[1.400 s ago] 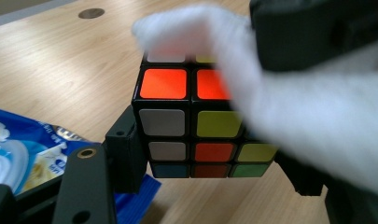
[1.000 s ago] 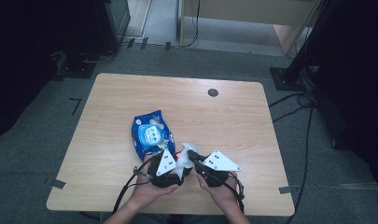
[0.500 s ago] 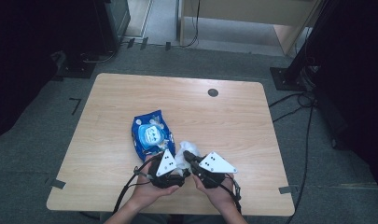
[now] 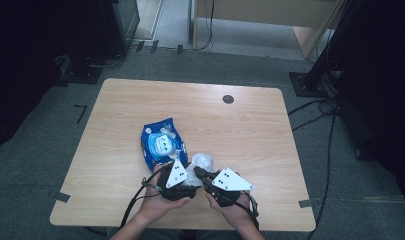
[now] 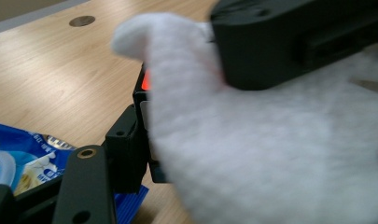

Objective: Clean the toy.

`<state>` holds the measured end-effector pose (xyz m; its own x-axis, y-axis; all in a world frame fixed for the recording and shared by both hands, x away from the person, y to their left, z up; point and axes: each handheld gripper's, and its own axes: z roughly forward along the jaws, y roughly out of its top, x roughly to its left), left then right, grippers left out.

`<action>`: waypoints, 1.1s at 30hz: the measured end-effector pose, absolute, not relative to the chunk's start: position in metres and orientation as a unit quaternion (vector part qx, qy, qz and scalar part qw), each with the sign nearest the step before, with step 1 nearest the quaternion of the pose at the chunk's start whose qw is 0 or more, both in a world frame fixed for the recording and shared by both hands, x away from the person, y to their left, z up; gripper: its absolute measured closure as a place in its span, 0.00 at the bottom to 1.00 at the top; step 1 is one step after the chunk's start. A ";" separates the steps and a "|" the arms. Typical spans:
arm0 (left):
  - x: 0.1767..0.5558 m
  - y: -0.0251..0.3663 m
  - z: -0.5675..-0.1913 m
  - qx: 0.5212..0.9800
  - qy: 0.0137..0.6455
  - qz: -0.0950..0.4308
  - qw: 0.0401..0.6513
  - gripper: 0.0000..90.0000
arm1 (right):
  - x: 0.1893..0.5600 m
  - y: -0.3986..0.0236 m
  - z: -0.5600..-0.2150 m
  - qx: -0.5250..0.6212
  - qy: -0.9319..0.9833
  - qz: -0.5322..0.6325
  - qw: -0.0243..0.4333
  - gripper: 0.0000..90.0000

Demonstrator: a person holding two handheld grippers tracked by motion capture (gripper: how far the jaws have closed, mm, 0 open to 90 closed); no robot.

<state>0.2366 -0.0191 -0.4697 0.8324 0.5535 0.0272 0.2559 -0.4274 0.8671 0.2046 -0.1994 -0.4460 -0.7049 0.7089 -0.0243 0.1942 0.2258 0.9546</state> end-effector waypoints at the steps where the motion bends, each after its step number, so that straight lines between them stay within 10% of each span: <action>1: 0.237 -0.019 -0.470 0.830 0.244 0.156 0.476 0.38 | 0.206 -0.199 -0.446 0.305 0.746 0.542 0.239 1.00; 25: 0.254 0.016 -0.463 0.813 0.273 0.157 0.489 0.38 | 0.236 -0.260 -0.468 0.442 0.696 0.503 0.259 1.00; 33: 0.257 0.022 -0.458 0.802 0.287 0.176 0.493 0.38 | 0.237 -0.259 -0.472 0.439 0.692 0.520 0.239 0.74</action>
<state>0.2567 0.0216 -0.4578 0.7733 0.6340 -0.0005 0.2863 -0.3486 0.8925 0.2370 -0.2587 -0.4719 -0.4995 0.8570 0.1264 0.3597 0.0725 0.9302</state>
